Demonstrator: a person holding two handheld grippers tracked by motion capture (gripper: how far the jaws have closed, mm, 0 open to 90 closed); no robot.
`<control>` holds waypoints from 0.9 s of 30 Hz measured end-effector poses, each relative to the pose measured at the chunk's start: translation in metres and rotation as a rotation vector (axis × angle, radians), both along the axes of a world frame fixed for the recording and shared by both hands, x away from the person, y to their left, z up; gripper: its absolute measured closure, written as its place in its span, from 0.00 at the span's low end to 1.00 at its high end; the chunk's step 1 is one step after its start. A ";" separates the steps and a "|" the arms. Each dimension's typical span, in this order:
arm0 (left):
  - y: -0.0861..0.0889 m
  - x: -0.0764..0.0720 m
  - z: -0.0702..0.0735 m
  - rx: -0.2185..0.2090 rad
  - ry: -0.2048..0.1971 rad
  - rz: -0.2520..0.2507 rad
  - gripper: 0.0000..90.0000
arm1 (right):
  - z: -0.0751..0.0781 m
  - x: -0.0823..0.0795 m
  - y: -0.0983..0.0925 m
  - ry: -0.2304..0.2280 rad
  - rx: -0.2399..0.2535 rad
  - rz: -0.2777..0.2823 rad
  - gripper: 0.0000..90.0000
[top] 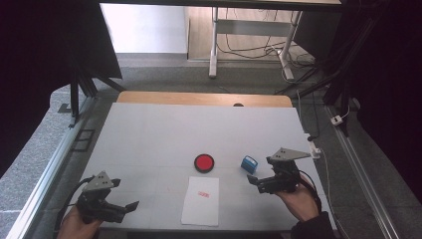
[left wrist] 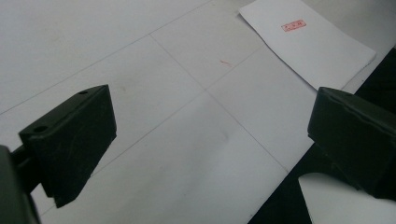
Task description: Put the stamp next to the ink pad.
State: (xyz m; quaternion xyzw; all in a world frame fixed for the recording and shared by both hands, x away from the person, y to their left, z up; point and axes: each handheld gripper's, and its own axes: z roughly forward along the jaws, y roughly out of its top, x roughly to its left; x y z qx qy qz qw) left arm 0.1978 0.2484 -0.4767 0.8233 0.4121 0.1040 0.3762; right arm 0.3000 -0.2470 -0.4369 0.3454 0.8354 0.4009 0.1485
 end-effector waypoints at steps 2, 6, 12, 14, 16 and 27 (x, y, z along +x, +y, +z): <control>0.000 0.000 0.000 0.000 0.000 0.000 0.01 | 0.001 -0.004 -0.002 -0.005 0.008 -0.003 0.03; 0.000 0.000 0.000 -0.001 0.001 0.003 0.01 | 0.001 -0.012 -0.007 -0.005 0.014 -0.020 0.02; 0.000 0.000 0.000 -0.006 0.002 0.007 0.01 | 0.001 -0.023 -0.014 -0.012 0.011 -0.047 0.00; 0.001 0.000 0.000 -0.008 0.003 0.011 0.01 | 0.000 -0.027 -0.016 -0.018 0.014 -0.054 0.00; 0.001 0.000 0.000 -0.010 0.003 0.014 0.01 | 0.000 -0.031 -0.019 -0.019 0.012 -0.066 0.00; 0.002 0.001 0.000 -0.013 0.005 0.016 0.01 | -0.011 -0.048 -0.037 0.008 0.003 -0.129 0.00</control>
